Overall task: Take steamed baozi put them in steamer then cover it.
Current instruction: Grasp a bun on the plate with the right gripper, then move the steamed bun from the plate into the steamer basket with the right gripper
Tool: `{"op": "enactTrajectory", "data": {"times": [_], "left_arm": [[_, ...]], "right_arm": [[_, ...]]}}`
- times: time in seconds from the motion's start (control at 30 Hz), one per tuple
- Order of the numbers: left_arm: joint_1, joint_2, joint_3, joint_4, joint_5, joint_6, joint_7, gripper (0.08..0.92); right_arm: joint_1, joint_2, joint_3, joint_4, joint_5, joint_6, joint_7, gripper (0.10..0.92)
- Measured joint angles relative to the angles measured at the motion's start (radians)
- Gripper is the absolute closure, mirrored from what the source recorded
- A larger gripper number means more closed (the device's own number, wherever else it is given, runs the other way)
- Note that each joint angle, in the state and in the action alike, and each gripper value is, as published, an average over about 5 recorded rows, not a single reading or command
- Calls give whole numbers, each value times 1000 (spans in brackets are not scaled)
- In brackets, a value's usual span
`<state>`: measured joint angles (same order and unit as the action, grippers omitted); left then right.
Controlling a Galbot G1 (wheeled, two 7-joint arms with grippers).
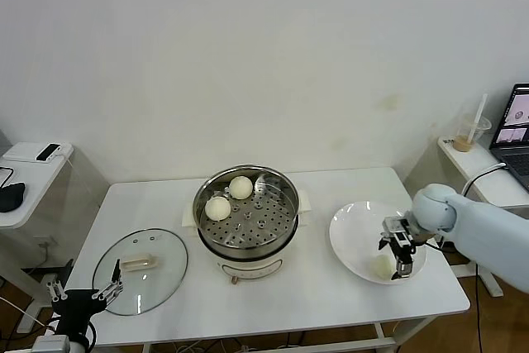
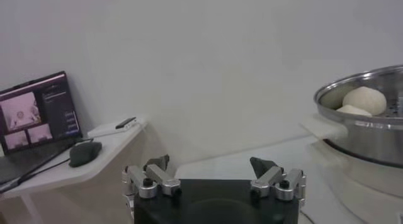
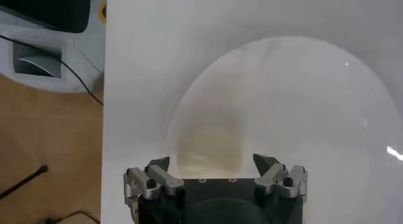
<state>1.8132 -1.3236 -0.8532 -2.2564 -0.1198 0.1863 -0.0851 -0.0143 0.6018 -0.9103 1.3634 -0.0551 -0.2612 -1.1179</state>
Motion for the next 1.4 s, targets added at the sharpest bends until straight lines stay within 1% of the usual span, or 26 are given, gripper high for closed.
{"op": "enactTrajectory", "data": {"times": [0.2, 0.27, 0.53, 0.67, 0.93, 1.4], "left_arm": [[-4, 1, 0, 4, 0, 0, 0, 177], [-5, 1, 0, 5, 0, 0, 0, 177], [-9, 1, 1, 5, -1, 0, -1, 177], [-10, 1, 1, 5, -1, 0, -1, 177], [-9, 1, 1, 5, -2, 0, -1, 177], [-11, 12, 1, -1, -7, 0, -1, 177]], "right_arm": [[-16, 13, 11, -19, -7, -7, 0, 204], [-18, 13, 13, -23, -8, -9, -1, 222], [-23, 12, 20, -30, -8, -12, -6, 347], [-25, 13, 23, -33, -8, -12, -9, 390], [-11, 7, 27, -31, -7, -7, -22, 421], [154, 17, 28, 2, 58, -8, -52, 419]]}}
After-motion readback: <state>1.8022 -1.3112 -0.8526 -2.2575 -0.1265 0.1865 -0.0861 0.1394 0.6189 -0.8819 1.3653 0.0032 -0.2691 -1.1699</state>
